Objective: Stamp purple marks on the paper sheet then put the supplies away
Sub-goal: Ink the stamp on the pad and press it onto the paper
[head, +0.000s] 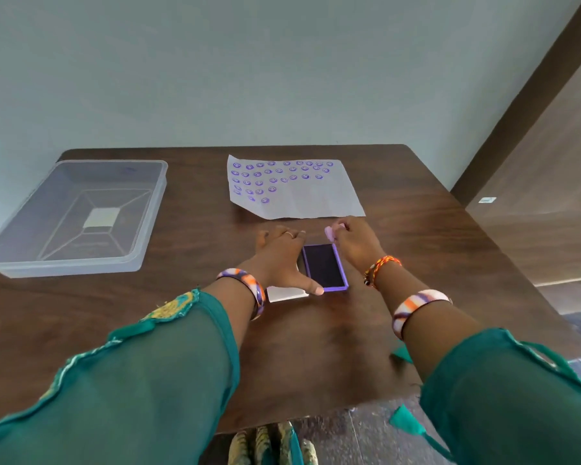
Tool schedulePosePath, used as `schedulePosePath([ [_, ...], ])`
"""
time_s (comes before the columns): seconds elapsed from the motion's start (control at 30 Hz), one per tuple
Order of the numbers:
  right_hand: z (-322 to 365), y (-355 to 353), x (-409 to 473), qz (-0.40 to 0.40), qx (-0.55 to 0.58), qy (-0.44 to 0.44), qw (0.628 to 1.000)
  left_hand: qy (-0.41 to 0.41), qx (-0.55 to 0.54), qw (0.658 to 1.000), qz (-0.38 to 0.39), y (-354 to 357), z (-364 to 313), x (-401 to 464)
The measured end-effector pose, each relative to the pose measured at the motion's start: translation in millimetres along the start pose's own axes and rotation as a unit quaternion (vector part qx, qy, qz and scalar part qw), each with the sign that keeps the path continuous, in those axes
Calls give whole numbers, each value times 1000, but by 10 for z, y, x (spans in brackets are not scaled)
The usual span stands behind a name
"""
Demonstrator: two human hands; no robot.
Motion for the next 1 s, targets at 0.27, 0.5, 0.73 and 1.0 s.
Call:
schedulePosePath([
  [0.27,88,236,-271,-50,-258,-85,961,-4,12,1000,4,32,-9,61],
  [0.5,13,368,-368,-59,-372,-118,919,-14,11,1000,-10,13,-8,48],
  [0.73,-141,106,17,31,74,88,993,2,15,1000,-13,-114,30,60],
  [1.0,-19,443,153,249,524,205,788,-39,-24,991,-128,-600,418,175],
])
Point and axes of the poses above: each hand's wrist, its own x-axis towards the middle knuckle, its own y-axis out of the palm, z = x × y, the point moved 9 cm from there along x, towards the middle knuckle, and after that the axes turned 14 degrees about y, right-handed, at the moved point
